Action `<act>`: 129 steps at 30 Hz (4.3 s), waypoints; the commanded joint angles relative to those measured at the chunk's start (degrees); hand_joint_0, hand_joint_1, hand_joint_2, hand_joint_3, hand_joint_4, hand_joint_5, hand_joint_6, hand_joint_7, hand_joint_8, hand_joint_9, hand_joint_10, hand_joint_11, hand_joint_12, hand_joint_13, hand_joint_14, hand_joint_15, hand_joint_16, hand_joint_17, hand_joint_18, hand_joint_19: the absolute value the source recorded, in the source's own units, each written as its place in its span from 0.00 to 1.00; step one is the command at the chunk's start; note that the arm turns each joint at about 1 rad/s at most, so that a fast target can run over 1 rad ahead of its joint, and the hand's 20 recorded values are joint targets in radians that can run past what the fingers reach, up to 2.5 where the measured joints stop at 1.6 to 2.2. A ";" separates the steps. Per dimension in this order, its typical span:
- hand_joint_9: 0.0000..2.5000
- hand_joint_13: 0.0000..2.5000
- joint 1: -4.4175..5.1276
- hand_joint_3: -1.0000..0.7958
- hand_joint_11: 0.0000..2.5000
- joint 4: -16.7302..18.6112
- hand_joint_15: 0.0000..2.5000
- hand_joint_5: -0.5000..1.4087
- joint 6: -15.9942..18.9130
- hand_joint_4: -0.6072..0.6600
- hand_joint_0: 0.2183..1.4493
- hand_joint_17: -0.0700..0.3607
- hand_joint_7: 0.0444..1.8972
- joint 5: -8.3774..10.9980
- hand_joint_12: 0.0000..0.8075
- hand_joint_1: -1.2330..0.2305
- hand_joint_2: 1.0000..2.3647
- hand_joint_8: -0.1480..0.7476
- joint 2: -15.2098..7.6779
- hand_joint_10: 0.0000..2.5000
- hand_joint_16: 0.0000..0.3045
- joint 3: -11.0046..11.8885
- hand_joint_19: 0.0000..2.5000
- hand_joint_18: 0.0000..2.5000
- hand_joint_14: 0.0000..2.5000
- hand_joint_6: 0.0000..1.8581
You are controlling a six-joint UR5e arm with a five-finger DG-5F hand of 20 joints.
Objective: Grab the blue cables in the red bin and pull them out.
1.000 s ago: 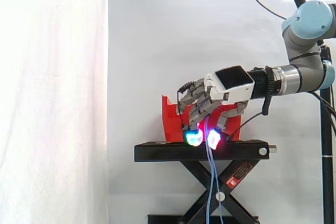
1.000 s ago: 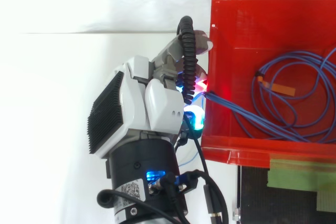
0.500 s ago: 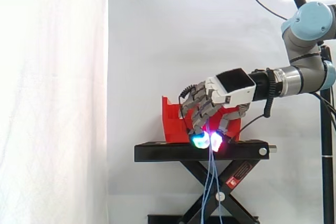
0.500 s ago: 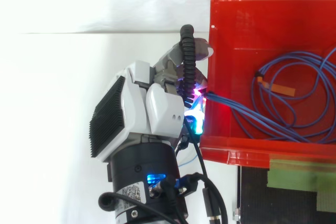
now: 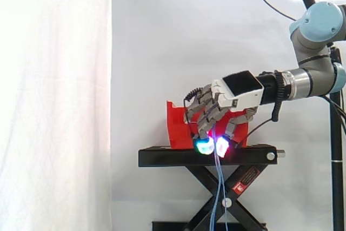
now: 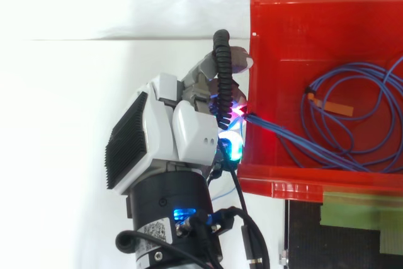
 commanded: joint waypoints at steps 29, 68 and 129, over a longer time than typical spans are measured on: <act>0.42 0.30 0.15 0.00 0.34 -0.71 0.21 0.73 0.00 0.68 0.49 0.44 0.38 -0.03 0.45 0.21 0.00 0.48 -0.02 0.01 0.17 0.62 0.29 0.27 0.01 0.01; 0.44 0.31 0.15 0.00 0.35 -0.80 0.21 0.76 0.00 0.63 0.55 0.43 0.46 -0.03 0.44 0.22 0.00 0.49 -0.02 0.01 0.17 0.44 0.28 0.29 0.01 0.16; 0.44 0.32 3.14 0.00 0.35 -12.40 0.21 0.75 50.71 0.63 0.57 0.42 0.43 2.34 0.44 0.23 0.00 0.48 0.06 0.01 0.16 1.50 0.28 0.29 0.01 0.23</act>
